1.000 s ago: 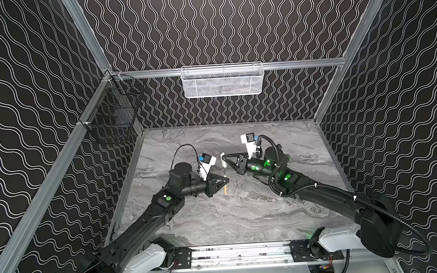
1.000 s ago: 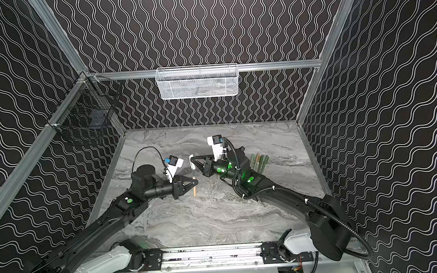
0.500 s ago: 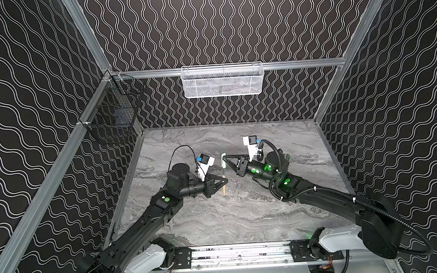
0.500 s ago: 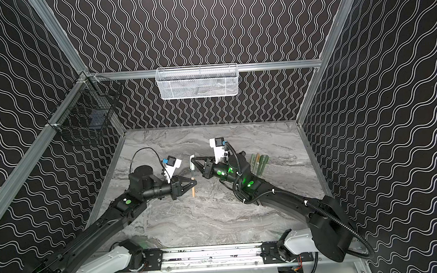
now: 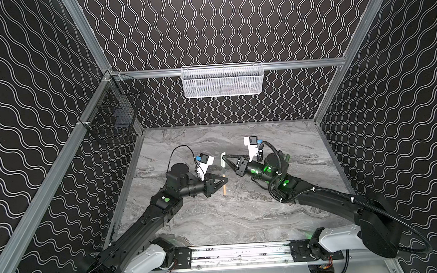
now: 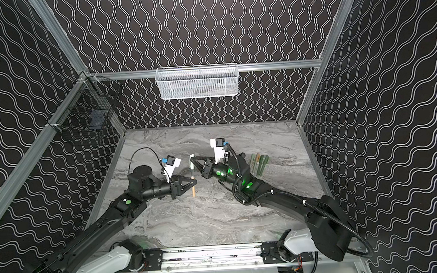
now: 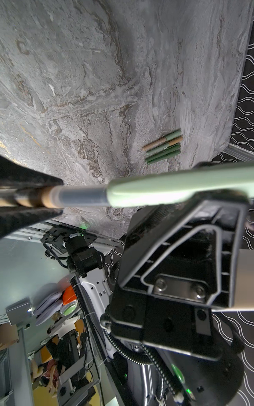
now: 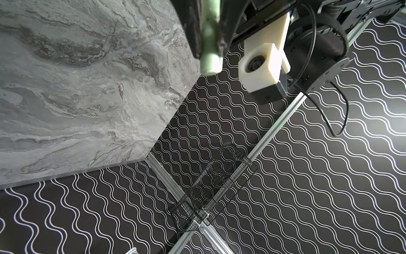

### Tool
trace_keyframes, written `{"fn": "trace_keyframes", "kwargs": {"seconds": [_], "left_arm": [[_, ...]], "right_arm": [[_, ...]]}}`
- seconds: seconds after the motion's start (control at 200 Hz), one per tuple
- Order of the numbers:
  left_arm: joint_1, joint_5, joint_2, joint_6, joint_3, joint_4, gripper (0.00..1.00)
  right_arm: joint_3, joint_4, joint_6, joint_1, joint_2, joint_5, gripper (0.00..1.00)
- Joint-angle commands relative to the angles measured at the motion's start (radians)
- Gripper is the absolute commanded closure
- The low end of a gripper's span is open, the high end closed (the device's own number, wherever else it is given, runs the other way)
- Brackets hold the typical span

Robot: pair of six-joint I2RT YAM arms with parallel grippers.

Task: Insert pens into pen caps
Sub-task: Put on the pen cap to the pen.

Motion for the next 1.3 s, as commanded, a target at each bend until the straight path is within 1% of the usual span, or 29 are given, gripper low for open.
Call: {"fn": "trace_keyframes", "kwargs": {"seconds": [0.0, 0.275, 0.44, 0.651, 0.826, 0.946, 1.021, 1.136, 1.206, 1.291], "left_arm": [[0.004, -0.009, 0.004, 0.011, 0.01, 0.134, 1.0], [0.006, -0.037, -0.015, 0.031, 0.031, 0.097, 1.0], [0.006, -0.036, -0.019, 0.042, 0.056, 0.078, 1.0], [0.006, -0.019, -0.019, 0.052, 0.078, 0.07, 1.0], [0.006, 0.026, -0.012, 0.049, 0.078, 0.076, 1.0], [0.005, 0.064, -0.011, 0.041, 0.073, 0.084, 1.0], [0.006, 0.069, -0.015, 0.044, 0.07, 0.081, 1.0], [0.004, 0.089, -0.014, 0.041, 0.067, 0.089, 1.0], [0.001, 0.112, -0.005, 0.032, 0.067, 0.108, 1.0], [-0.005, 0.128, 0.008, 0.029, 0.069, 0.119, 1.0]], "right_arm": [[0.005, -0.07, -0.004, 0.009, 0.002, -0.027, 0.89], [0.014, -0.124, -0.04, 0.019, 0.0, -0.057, 0.89], [0.008, -0.162, -0.053, 0.024, -0.007, -0.097, 0.89], [-0.012, -0.198, -0.072, 0.024, -0.059, -0.06, 0.87], [0.006, -0.228, -0.1, 0.023, -0.101, -0.032, 0.8], [0.018, -0.229, -0.121, 0.013, -0.123, -0.041, 0.68], [0.024, -0.225, -0.127, -0.002, -0.132, -0.068, 0.6], [0.027, -0.207, -0.126, -0.039, -0.14, -0.134, 0.51], [0.031, -0.19, -0.122, -0.065, -0.138, -0.191, 0.48], [0.041, -0.17, -0.124, -0.086, -0.131, -0.261, 0.46]]}}
